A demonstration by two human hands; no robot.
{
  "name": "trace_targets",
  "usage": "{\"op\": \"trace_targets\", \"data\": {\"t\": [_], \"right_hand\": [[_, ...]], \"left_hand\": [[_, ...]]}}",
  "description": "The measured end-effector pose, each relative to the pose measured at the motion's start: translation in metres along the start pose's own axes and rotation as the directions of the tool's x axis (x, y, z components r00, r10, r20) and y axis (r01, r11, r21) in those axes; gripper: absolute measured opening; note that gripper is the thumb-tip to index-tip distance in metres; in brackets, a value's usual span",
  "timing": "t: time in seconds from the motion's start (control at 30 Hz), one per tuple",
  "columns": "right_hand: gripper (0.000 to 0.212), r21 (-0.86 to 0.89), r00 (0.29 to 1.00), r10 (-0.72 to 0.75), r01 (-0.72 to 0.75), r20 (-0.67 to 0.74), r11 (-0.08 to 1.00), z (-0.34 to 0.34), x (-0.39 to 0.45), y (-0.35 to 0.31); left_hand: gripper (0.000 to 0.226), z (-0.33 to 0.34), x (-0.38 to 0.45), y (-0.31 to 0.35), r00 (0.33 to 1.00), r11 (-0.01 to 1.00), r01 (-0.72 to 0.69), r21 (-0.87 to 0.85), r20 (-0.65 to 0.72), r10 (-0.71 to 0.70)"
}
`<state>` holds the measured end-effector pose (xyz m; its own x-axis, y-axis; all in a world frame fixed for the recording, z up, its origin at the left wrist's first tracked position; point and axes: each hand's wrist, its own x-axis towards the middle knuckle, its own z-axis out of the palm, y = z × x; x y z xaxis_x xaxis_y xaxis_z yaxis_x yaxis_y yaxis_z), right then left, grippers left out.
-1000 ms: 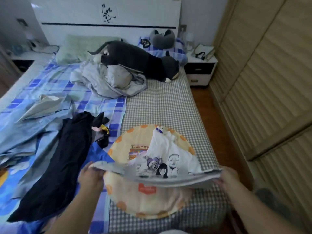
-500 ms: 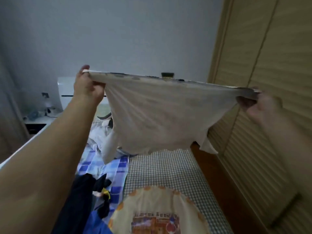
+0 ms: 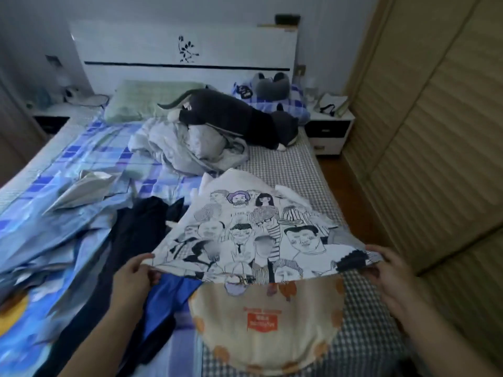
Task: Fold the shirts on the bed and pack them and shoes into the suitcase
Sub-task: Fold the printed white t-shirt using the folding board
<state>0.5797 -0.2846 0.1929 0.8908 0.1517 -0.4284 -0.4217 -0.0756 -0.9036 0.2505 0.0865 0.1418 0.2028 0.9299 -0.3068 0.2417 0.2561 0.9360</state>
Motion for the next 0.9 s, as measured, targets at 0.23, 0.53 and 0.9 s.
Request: {"op": "trace_targets", "data": {"t": [0.23, 0.53, 0.9], "right_hand": [[0.042, -0.418, 0.977, 0.213, -0.206, -0.030, 0.885, 0.004, 0.023, 0.142], [0.045, -0.322, 0.912, 0.163, -0.294, -0.376, 0.900, -0.035, 0.015, 0.203], [0.021, 0.137, 0.824, 0.551, -0.535, -0.136, 0.834, -0.050, -0.032, 0.204]], "left_hand": [[0.035, -0.014, -0.001, -0.145, 0.945, 0.876, 0.309, 0.369, -0.011, -0.328], [0.046, -0.059, -0.037, -0.154, 0.946, 0.933, 0.301, 0.196, -0.186, -0.266], [0.034, -0.085, -0.033, -0.171, 0.889, 0.890, 0.419, 0.183, -0.284, -0.360]]}}
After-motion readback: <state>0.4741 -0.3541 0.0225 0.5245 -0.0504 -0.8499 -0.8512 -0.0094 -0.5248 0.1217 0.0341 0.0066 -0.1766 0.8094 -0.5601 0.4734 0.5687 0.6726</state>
